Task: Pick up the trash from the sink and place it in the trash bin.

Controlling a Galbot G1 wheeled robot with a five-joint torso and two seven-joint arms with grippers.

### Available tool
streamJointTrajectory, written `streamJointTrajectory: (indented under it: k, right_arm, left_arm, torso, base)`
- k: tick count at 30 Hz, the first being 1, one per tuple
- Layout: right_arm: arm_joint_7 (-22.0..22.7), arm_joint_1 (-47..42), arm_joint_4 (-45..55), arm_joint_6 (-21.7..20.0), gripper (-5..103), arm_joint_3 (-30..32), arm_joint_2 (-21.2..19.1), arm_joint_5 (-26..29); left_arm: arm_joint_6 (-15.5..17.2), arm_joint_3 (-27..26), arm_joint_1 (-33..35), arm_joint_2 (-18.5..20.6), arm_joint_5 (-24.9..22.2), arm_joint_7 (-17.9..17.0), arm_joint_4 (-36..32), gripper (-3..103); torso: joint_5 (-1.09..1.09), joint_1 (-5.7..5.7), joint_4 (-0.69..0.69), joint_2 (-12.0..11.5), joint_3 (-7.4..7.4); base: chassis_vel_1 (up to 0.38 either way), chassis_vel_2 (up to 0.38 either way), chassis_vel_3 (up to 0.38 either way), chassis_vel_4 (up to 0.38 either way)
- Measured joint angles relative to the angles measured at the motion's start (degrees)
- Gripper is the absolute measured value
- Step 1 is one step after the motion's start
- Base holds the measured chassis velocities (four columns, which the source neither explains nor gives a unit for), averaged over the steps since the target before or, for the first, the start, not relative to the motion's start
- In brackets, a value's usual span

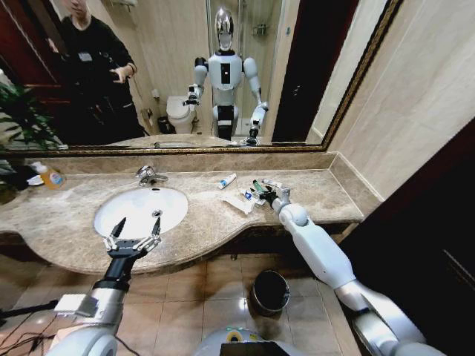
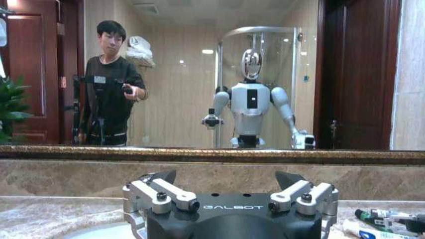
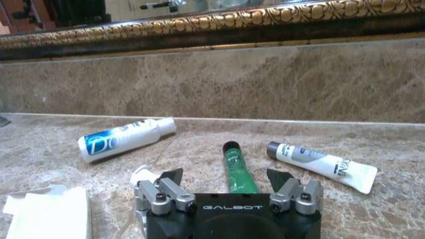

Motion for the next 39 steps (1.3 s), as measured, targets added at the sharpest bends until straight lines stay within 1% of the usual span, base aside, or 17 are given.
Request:
streamJointTrajectory:
  k: [12, 13, 15, 18, 19, 21, 22, 24, 25, 27, 28, 31, 32, 34, 36, 38, 39]
  right_arm:
    - [0.02, 0.19, -1.35, 0.31, 82, 0.00, 0.72, -1.79]
    - [0.08, 0.19, -1.36, 0.27, 77, 0.05, 0.73, -2.28]
    - [0.22, 0.18, -1.36, 0.12, 77, 0.10, 0.73, -2.48]
    - [0.84, 0.09, -1.36, -0.25, 70, 0.36, 0.85, -2.69]
    - [0.84, 0.09, -1.36, -0.25, 70, 0.36, 0.85, -2.69]
    - [0.94, -0.18, -1.35, -0.38, 62, 0.69, 0.87, -2.87]
    - [0.93, -0.35, -1.31, -0.44, 62, 0.81, 0.85, -2.96]
    - [0.82, -0.64, -1.28, -0.45, 51, 0.97, 0.79, -3.21]
    - [0.82, -0.64, -1.28, -0.45, 51, 0.97, 0.79, -3.21]
    - [0.75, -0.83, -1.28, -0.43, 40, 1.16, 0.78, -3.55]
    - [0.75, -0.83, -1.28, -0.43, 40, 1.16, 0.78, -3.55]
    - [0.92, -0.97, -1.24, -0.18, 24, 1.30, 0.79, -3.98]
    - [0.92, -0.97, -1.24, -0.18, 24, 1.30, 0.79, -3.98]
    - [1.66, -1.14, -0.72, 0.01, 13, 1.33, 0.80, -4.22]
    - [1.95, -1.28, -0.34, 0.11, 13, 1.37, 0.79, -4.44]
    - [2.66, -2.12, 2.09, 0.13, 7, 1.87, 0.49, -4.64]
    - [2.66, -2.12, 2.09, 0.13, 7, 1.87, 0.49, -4.64]
  left_arm:
    - [0.00, 0.00, 0.00, 0.00, 0.00, 0.00, 0.00, 100]
    - [0.00, 0.00, 0.00, 0.00, 0.00, 0.00, 0.00, 100]
    - [0.00, 0.00, 0.00, 0.00, 0.00, 0.00, 0.00, 100]
    - [0.00, 0.00, 0.00, 0.00, 0.00, 0.00, 0.00, 100]
    - [0.00, 0.00, 0.00, 0.00, 0.00, 0.00, 0.00, 100]
    - [0.00, 0.00, 0.00, 0.00, 0.00, 0.00, 0.00, 100]
    - [0.00, 0.00, 0.00, 0.00, 0.00, 0.00, 0.00, 100]
    - [0.00, 0.00, 0.00, 0.00, 0.00, 0.00, 0.00, 100]
    - [0.00, 0.00, 0.00, 0.00, 0.00, 0.00, 0.00, 100]
    - [0.00, 0.00, 0.00, 0.00, 0.00, 0.00, 0.00, 100]
    - [0.00, 0.00, 0.00, 0.00, 0.00, 0.00, 0.00, 100]
    - [0.00, 0.00, 0.00, 0.00, 0.00, 0.00, 0.00, 100]
    - [0.00, 0.00, 0.00, 0.00, 0.00, 0.00, 0.00, 100]
    - [0.00, 0.00, 0.00, 0.00, 0.00, 0.00, 0.00, 100]
    - [0.00, 0.00, 0.00, 0.00, 0.00, 0.00, 0.00, 100]
    - [0.00, 0.00, 0.00, 0.00, 0.00, 0.00, 0.00, 100]
    - [0.00, 0.00, 0.00, 0.00, 0.00, 0.00, 0.00, 100]
  torso:
    - [0.00, 0.00, 0.00, 0.01, 0.00]
    - [0.00, 0.00, 0.00, 0.01, 0.00]
    - [0.00, 0.00, 0.00, 0.01, 0.00]
    - [0.00, 0.00, 0.00, 0.01, 0.00]
    - [0.00, 0.00, 0.00, 0.01, 0.00]
    - [0.00, 0.00, 0.00, 0.01, 0.00]
    - [0.00, 0.00, 0.00, 0.01, 0.00]
    - [0.00, 0.00, 0.00, 0.01, 0.00]
    - [0.00, 0.00, 0.00, 0.01, 0.00]
    - [0.00, 0.00, 0.00, 0.01, 0.00]
    - [0.00, 0.00, 0.00, 0.01, 0.00]
    - [0.00, 0.00, 0.00, 0.01, 0.00]
    - [0.00, 0.00, 0.00, 0.01, 0.00]
    - [0.00, -0.01, 0.00, 0.01, 0.00]
    - [0.00, 0.00, 0.00, 0.01, 0.00]
    - [0.00, 0.00, 0.00, 0.01, 0.00]
    - [0.00, 0.00, 0.00, 0.01, 0.00]
  base:
    - [0.000, 0.000, 0.000, 0.000]
    - [0.000, 0.000, 0.000, 0.000]
    - [0.000, 0.000, 0.000, 0.000]
    - [0.000, 0.000, 0.000, 0.000]
    - [0.000, 0.000, 0.000, 0.000]
    - [0.000, 0.000, 0.000, 0.000]
    - [0.000, 0.000, 0.000, 0.000]
    - [0.000, 0.000, 0.000, 0.000]
    - [0.000, 0.000, 0.000, 0.000]
    - [0.000, 0.000, 0.000, 0.000]
    - [0.000, 0.000, 0.000, 0.000]
    - [0.000, 0.000, 0.000, 0.000]
    - [0.000, 0.000, 0.000, 0.000]
    - [0.000, 0.000, 0.000, 0.000]
    - [0.000, 0.000, 0.000, 0.000]
    - [0.000, 0.000, 0.000, 0.000]
    - [0.000, 0.000, 0.000, 0.000]
